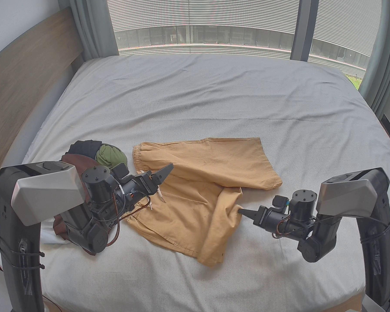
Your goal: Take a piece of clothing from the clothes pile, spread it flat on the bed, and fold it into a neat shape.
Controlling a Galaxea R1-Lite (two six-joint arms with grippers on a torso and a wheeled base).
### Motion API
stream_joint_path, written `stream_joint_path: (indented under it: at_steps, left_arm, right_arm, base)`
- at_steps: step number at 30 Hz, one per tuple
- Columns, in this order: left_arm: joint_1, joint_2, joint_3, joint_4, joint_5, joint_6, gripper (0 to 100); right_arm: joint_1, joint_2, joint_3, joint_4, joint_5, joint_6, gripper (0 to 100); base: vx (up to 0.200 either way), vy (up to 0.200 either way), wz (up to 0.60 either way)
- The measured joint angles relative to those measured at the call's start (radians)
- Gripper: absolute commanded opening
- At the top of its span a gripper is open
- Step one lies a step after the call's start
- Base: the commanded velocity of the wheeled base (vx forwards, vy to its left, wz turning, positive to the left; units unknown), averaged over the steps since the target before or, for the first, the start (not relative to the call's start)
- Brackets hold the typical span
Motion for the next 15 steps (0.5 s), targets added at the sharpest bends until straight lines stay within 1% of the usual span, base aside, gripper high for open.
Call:
stream_joint_path:
  at_steps: [6, 15]
  left_arm:
    - [-0.001, -0.001, 0.001, 0.000, 0.000, 0.001, 100]
    - [-0.005, 0.000, 0.002, 0.000, 0.000, 0.001, 100]
  right_arm:
    - [-0.072, -0.085, 0.051, 0.007, -0.002, -0.033, 0]
    - [-0.183, -0.150, 0.064, 0.015, -0.002, -0.059, 0]
  base:
    - [0.000, 0.000, 0.00]
    - [0.000, 0.000, 0.00]
